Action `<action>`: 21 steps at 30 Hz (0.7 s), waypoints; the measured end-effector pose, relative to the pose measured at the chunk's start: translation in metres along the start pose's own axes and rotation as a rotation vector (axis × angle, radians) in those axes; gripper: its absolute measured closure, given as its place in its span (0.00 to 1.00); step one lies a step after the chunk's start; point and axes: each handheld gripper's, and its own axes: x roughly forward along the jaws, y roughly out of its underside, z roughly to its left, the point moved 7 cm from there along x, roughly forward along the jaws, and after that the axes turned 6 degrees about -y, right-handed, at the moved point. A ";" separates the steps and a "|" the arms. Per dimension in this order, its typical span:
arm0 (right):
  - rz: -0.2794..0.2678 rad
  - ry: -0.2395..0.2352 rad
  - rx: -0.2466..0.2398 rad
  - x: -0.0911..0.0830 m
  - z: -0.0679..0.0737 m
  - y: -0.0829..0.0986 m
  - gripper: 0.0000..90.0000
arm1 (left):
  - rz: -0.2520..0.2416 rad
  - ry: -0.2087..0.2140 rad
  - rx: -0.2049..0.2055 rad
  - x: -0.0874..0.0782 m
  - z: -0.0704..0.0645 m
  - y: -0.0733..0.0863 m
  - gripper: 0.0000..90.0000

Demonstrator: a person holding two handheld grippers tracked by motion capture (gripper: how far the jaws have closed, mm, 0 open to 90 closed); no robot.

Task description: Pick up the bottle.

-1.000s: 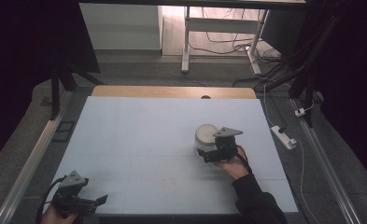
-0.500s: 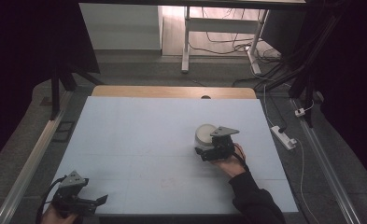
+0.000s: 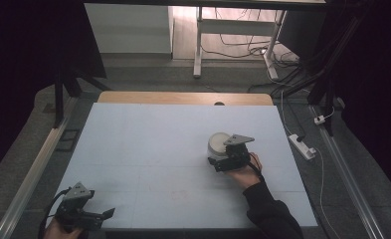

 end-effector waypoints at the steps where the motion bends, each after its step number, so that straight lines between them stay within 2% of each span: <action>1: 0.000 -0.002 -0.002 0.000 0.000 0.000 0.07 | 0.000 0.000 0.000 0.000 0.000 0.000 0.02; 12: -0.013 -0.013 -0.013 -0.005 0.003 -0.003 0.07 | -0.001 0.000 0.001 0.000 0.000 0.000 0.02; 16: -0.019 -0.035 -0.041 -0.007 0.011 -0.007 0.07 | -0.002 0.000 0.001 0.000 0.000 0.000 0.02; 21: -0.024 -0.068 -0.050 -0.008 0.024 -0.011 0.07 | -0.003 0.000 0.000 0.000 0.000 0.000 0.01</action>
